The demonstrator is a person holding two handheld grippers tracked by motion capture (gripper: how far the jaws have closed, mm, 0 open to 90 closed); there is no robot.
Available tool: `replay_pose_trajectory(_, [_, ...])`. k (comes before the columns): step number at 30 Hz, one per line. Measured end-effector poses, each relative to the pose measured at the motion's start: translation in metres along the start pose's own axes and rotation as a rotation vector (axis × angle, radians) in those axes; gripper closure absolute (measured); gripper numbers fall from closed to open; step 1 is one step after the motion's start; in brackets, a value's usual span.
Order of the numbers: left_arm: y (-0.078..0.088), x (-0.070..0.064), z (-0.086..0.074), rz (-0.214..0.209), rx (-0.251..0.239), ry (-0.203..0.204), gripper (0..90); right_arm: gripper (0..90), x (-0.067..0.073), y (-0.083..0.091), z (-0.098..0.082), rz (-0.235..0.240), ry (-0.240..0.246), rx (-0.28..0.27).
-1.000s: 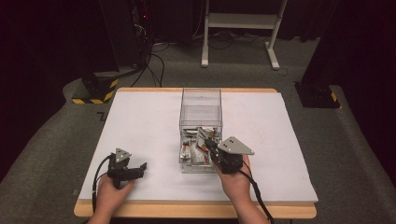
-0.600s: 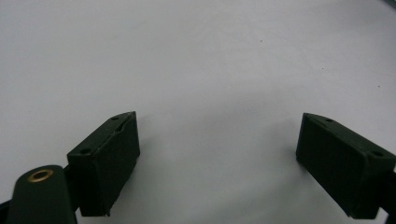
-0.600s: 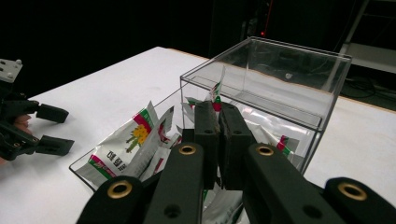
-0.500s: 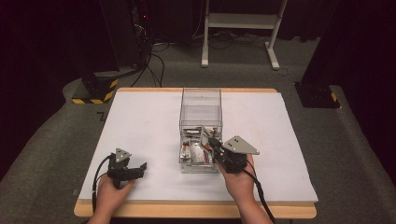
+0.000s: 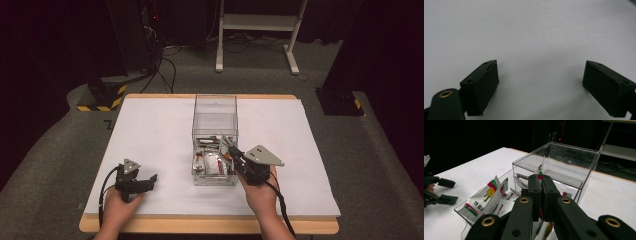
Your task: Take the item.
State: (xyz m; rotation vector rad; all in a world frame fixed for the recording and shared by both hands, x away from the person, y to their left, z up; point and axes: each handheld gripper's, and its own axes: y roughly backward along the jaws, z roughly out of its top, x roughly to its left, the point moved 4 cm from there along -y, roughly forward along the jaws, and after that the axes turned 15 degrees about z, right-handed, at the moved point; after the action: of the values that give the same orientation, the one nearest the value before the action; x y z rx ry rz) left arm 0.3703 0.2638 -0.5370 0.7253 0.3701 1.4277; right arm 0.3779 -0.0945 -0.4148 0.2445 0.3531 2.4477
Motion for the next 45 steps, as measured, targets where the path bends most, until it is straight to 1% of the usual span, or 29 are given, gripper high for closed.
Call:
replay_pose_trajectory(8, [0.0,0.0,0.0,-0.001,0.001,-0.001,13.6,87.9,-0.004,0.008,0.003,-0.014,-0.007,-0.02])
replay_pose_trajectory(21, [0.0,0.0,0.0,0.0,0.0,-0.001,13.6,87.9,-0.016,0.026,0.011,-0.048,-0.016,-0.066])
replay_pose_trajectory(35, [0.0,0.0,0.0,0.0,0.001,0.0,13.6,87.9,-0.023,0.036,0.015,-0.069,-0.027,-0.091])
replay_pose_trajectory(45, [0.0,0.0,0.0,-0.001,0.001,-0.001,13.6,87.9,-0.036,0.044,0.013,-0.107,-0.047,-0.098])
